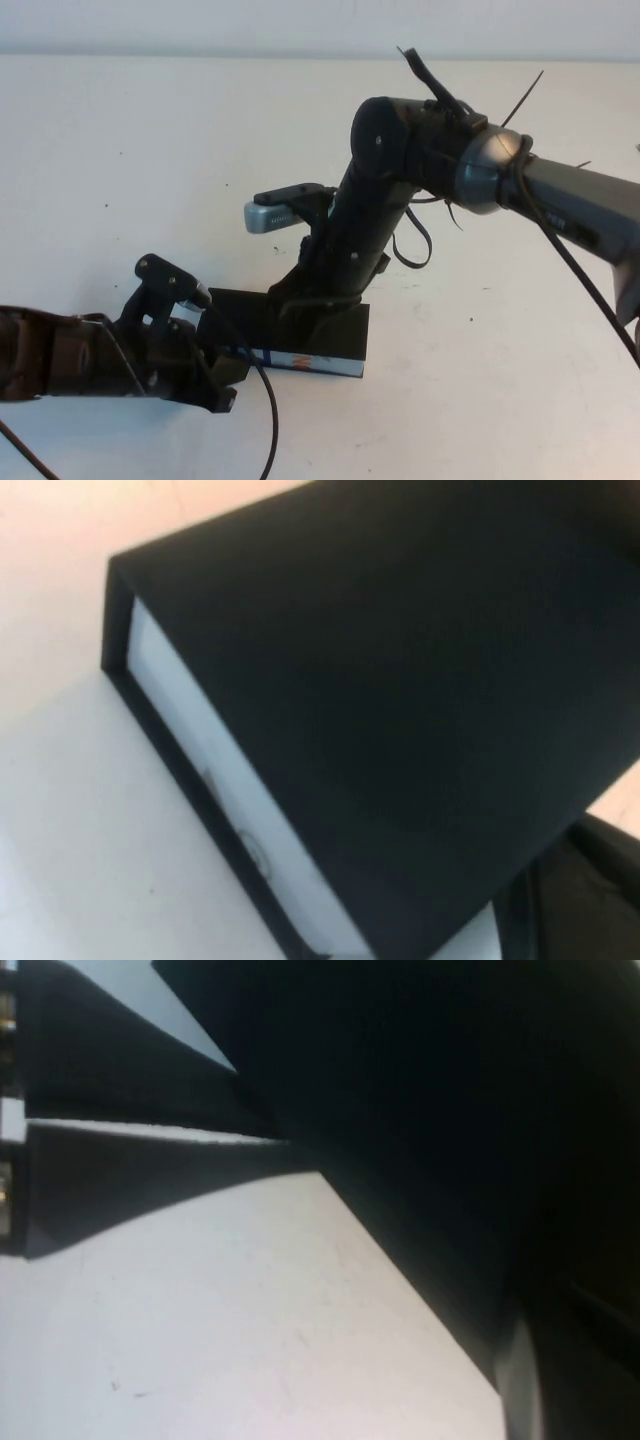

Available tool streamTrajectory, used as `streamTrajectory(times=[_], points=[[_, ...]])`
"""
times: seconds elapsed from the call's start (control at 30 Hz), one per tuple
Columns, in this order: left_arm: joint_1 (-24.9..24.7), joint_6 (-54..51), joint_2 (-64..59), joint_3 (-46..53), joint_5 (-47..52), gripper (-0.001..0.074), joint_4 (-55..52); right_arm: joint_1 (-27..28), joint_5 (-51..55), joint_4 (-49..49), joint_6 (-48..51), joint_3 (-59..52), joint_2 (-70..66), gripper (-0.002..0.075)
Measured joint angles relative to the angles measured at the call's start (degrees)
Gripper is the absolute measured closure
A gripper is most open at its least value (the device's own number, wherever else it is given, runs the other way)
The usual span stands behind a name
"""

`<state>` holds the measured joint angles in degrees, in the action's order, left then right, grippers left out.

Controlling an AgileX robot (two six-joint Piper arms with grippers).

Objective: Return glasses to glasses case
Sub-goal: Close the glasses case

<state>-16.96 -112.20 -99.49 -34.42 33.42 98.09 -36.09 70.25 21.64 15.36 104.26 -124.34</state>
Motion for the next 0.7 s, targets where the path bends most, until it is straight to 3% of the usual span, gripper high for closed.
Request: streamTrajectory(times=[0.2, 0.4, 0.7], points=[[0.0, 1.7, 2.6, 0.0, -0.3, 0.0736, -1.0, 0.0, -0.5, 0.2, 0.4, -0.5, 0.1, 0.0737], [0.0, 12.2, 9.9, 0.0, -1.9, 0.0736, -9.1, 0.0, -0.5, -1.8, 0.4, -0.9, 3.0, 0.0737], [0.0, 22.5, 32.5, 0.0, -2.7, 0.0736, -16.1, 0.0, -0.1, -5.7, -3.8, -0.9, 14.1, 0.0737]])
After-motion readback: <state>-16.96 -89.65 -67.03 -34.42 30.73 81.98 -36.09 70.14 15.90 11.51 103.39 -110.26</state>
